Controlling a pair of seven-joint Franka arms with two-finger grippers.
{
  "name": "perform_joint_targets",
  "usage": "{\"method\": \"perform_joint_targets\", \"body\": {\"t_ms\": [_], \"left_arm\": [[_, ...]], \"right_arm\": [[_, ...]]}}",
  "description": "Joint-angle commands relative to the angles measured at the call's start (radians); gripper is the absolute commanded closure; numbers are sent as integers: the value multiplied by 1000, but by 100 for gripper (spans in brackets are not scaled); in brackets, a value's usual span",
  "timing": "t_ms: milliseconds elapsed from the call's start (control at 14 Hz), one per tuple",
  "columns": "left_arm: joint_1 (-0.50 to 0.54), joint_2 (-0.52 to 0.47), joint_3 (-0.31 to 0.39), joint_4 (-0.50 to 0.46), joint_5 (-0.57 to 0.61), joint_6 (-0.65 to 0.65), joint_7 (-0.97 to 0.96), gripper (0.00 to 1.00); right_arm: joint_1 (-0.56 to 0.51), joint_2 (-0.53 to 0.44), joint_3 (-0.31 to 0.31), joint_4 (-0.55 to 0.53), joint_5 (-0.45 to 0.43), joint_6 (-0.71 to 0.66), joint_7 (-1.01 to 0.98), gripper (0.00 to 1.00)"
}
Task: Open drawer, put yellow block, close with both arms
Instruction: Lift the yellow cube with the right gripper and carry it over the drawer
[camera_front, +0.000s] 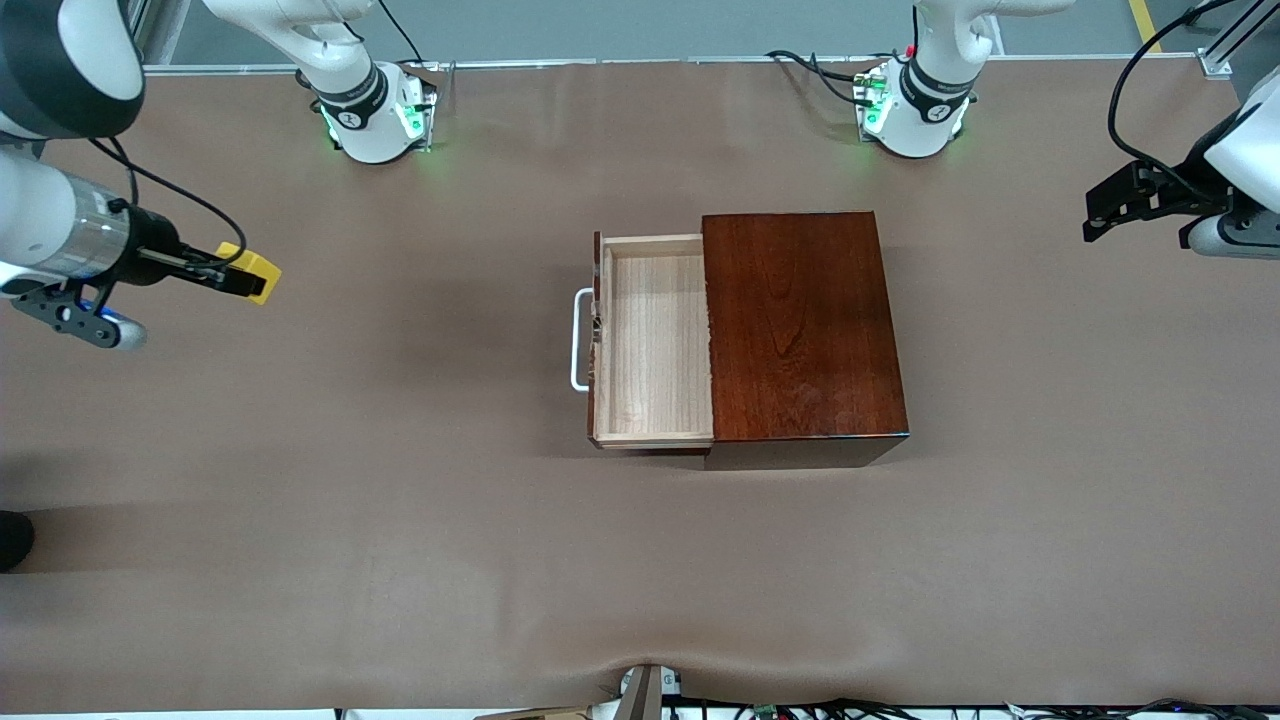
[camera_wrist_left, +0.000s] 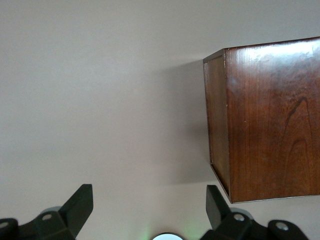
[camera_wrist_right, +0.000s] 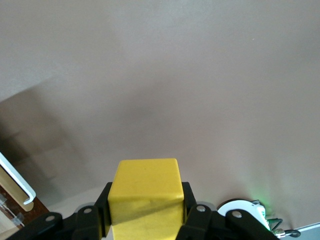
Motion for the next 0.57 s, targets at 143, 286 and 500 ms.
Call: {"method": "perform_joint_targets", "body": {"t_ms": [143, 286, 500], "left_arm": [[10, -25, -6, -19, 0, -6, 6, 0], [17, -24, -6, -19, 0, -6, 7, 0], [22, -24, -6, -18, 0, -4, 10, 0]], "right_arm": [[45, 15, -1, 41, 14, -17, 155, 100], [54, 17, -1, 43, 15, -20, 200, 100], [100, 18, -1, 41, 46, -22, 343, 100]]}}
